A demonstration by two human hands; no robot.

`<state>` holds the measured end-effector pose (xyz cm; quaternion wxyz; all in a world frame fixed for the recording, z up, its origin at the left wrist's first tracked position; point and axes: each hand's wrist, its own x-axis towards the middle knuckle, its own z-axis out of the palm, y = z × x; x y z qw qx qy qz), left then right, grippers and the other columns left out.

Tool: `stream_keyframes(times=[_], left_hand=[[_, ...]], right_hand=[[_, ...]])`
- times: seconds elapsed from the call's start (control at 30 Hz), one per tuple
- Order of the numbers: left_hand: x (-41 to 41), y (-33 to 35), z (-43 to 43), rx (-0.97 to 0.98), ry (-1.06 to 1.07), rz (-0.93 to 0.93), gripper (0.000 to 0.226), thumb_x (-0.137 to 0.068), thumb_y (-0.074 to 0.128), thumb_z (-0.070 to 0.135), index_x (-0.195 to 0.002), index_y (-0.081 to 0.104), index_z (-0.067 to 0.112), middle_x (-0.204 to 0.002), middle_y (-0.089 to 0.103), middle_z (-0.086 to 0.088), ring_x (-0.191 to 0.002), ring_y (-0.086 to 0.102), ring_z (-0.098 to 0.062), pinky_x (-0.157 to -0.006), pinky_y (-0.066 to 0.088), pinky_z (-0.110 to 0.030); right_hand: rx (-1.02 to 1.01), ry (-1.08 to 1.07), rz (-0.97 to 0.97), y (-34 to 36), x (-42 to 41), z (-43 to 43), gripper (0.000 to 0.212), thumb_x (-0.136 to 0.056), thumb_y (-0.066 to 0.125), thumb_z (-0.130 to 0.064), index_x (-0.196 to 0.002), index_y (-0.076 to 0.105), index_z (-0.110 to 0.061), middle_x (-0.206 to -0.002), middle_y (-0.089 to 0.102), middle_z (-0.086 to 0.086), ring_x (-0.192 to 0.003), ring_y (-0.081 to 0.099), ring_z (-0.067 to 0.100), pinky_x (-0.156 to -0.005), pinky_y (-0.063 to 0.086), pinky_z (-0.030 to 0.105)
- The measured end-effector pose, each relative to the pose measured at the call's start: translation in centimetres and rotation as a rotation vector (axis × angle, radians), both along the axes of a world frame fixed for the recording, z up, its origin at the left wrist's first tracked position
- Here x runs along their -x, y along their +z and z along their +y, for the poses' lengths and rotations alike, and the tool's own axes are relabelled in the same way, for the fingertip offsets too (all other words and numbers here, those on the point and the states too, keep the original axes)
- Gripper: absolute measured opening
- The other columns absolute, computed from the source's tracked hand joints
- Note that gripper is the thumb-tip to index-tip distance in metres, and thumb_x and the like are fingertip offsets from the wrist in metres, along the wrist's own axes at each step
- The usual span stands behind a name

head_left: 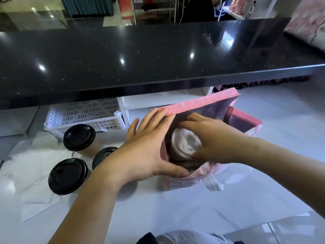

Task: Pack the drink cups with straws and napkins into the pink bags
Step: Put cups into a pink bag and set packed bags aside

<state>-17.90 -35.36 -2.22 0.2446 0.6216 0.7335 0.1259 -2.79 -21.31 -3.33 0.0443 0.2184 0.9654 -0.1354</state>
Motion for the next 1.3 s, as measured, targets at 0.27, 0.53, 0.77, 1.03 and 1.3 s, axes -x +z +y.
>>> stream_keyframes(times=[0.27, 0.53, 0.77, 1.03, 1.3], left_hand=[[0.3, -0.2, 0.0, 0.014, 0.006, 0.0, 0.133, -0.061, 0.074, 0.074, -0.156, -0.014, 0.04, -0.156, -0.024, 0.033, -0.136, -0.034, 0.014, -0.124, -0.009, -0.045], [0.5, -0.5, 0.0, 0.023, 0.004, -0.01, 0.133, -0.06, 0.074, 0.075, -0.155, -0.013, 0.042, -0.156, -0.027, 0.032, -0.135, -0.036, 0.015, -0.124, -0.01, -0.043], [0.7, -0.7, 0.1, 0.001, -0.007, -0.029, 0.132, -0.058, 0.074, 0.077, -0.154, -0.012, 0.048, -0.156, -0.026, 0.032, -0.136, -0.035, 0.014, -0.124, -0.008, -0.044], [0.8, -1.0, 0.0, -0.005, -0.014, -0.048, 0.13, -0.06, 0.074, 0.075, -0.154, -0.012, 0.047, -0.157, -0.026, 0.032, -0.137, -0.035, 0.013, -0.124, -0.007, -0.045], [0.6, -1.1, 0.0, -0.141, -0.021, -0.194, 0.116, -0.064, 0.079, 0.067, -0.153, 0.006, 0.055, -0.161, -0.008, 0.031, -0.142, -0.023, 0.014, -0.125, -0.003, -0.043]], right_hand=[[0.05, -0.006, -0.134, -3.6, 2.1, 1.1, 0.075, -0.075, 0.073, -0.025, -0.145, 0.045, -0.027, -0.141, 0.045, 0.001, -0.117, 0.059, 0.031, -0.095, 0.05, 0.041], [0.045, 0.048, -0.194, -3.6, 1.8, 1.2, 0.067, -0.078, 0.067, -0.016, -0.141, 0.049, -0.033, -0.133, 0.048, 0.001, -0.107, 0.062, 0.029, -0.09, 0.051, 0.041], [0.021, 0.126, -0.247, -4.6, 1.8, 1.2, 0.062, -0.076, 0.073, -0.017, -0.131, 0.056, -0.04, -0.122, 0.051, -0.003, -0.103, 0.063, 0.026, -0.083, 0.052, 0.035], [-0.067, 0.176, -0.293, -5.3, 2.4, 0.6, 0.061, -0.079, 0.073, -0.028, -0.135, 0.053, -0.039, -0.129, 0.051, -0.005, -0.111, 0.061, 0.022, -0.082, 0.05, 0.031], [0.248, -0.033, -0.13, -1.3, 0.4, 1.0, 0.074, -0.076, 0.076, -0.045, -0.142, 0.042, -0.051, -0.134, 0.059, -0.023, -0.109, 0.06, -0.002, -0.091, 0.051, 0.023]])
